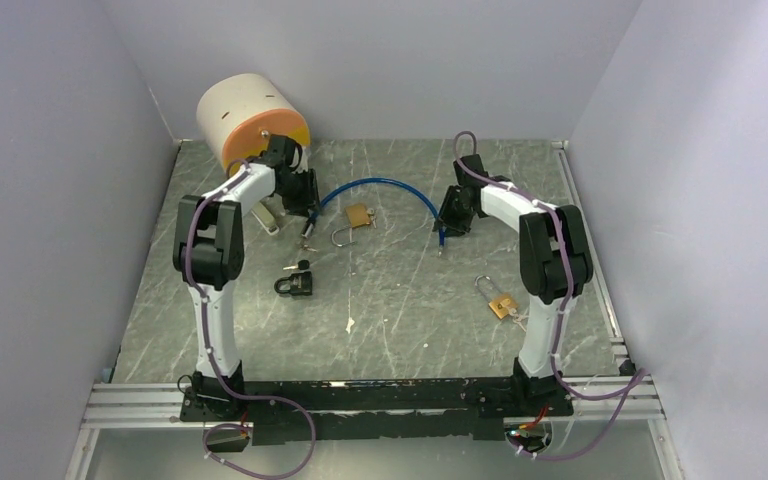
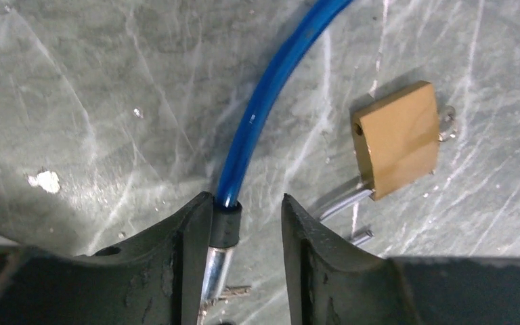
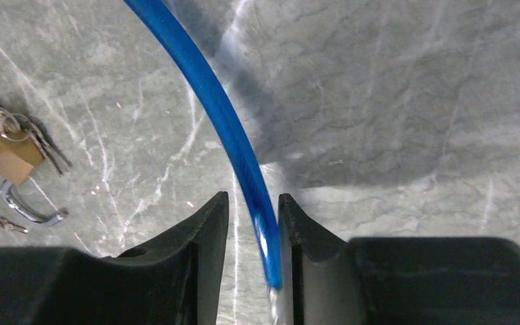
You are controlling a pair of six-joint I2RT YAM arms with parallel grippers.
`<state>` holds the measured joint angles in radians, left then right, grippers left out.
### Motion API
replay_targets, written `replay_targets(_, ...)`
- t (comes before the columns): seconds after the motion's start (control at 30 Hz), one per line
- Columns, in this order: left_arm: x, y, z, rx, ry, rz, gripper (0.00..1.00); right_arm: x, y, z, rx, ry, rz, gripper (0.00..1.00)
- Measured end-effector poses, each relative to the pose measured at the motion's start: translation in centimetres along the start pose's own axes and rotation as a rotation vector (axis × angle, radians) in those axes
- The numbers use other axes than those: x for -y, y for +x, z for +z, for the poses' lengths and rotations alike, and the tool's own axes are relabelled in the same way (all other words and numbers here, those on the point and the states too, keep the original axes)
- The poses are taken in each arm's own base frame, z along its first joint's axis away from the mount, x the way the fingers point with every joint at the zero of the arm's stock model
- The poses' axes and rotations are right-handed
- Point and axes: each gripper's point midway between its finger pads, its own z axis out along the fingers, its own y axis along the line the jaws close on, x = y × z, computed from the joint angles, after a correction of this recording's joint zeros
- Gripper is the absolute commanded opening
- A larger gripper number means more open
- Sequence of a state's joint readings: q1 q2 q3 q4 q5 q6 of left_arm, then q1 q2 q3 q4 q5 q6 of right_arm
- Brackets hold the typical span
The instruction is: Unlock with the key
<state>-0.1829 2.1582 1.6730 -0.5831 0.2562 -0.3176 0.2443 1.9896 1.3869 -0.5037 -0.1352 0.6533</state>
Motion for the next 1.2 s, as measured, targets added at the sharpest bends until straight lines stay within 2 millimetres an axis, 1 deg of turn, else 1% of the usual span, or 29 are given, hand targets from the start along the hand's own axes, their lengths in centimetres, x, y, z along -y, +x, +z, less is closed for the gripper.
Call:
replay_targets(0.1,0.7,-0.1,-1.2,0.022,0.009,0.001,0.55,0.6,0.1,-0.4,0.007,0.024,-0.005,0.5)
replay_targets(0.2,1.7,-1.1,-3.0,0.072,0.024,0.014,0.61,0.9,-0.4,-1.4,0.037,0.037,-0.015,0.57)
replay_targets(0.3,2.5,-1.8,-5.3,0.13,0.029,0.03,0.65,1.3,-1.3,-3.7,0.101,0.061,-0.027,0.61)
replay_targets(0.4,3.6,-2.2,-7.9,0.188,0.046,0.051,0.66,2.6,-2.4,-6.7,0.185,0.112,-0.017,0.66)
replay_targets(0.47,4.5,-1.9,-9.6,0.22,0.062,0.068,0.68,4.1,-2.6,-8.7,0.238,0.172,-0.002,0.69)
replay_targets(0.5,5.0,-1.6,-10.4,0.234,0.072,0.078,0.69,5.1,-2.3,-9.6,0.257,0.205,0.009,0.7)
replay_targets(0.57,6.2,-0.4,-11.9,0.25,0.093,0.102,0.7,7.4,-0.8,-10.7,0.26,0.274,0.036,0.71)
replay_targets(0.63,7.5,0.8,-13.1,0.261,0.119,0.124,0.72,10.0,1.6,-11.1,0.229,0.346,0.07,0.74)
replay_targets(0.73,9.1,2.8,-14.7,0.266,0.163,0.143,0.76,13.3,5.6,-11.1,0.153,0.44,0.121,0.86)
replay_targets(0.8,9.7,4.1,-15.6,0.268,0.187,0.147,0.77,15.3,8.0,-11.1,0.105,0.494,0.16,0.9)
replay_targets(0.87,9.7,5.3,-16.1,0.263,0.204,0.137,0.79,16.7,9.7,-11.4,0.075,0.529,0.197,0.91)
replay_targets(0.93,9.7,6.0,-16.4,0.257,0.213,0.129,0.82,17.4,10.2,-11.5,0.068,0.543,0.224,0.91)
replay_targets(1.03,9.6,7.4,-16.3,0.233,0.222,0.117,0.83,18.3,11.0,-11.3,0.053,0.562,0.245,0.91)
replay_targets(1.1,9.6,8.5,-16.1,0.214,0.227,0.111,0.83,18.9,11.8,-11.1,0.035,0.573,0.256,0.88)
replay_targets(1.2,9.5,9.4,-16.1,0.2,0.227,0.101,0.82,19.2,12.8,-10.7,0.011,0.567,0.273,0.84)
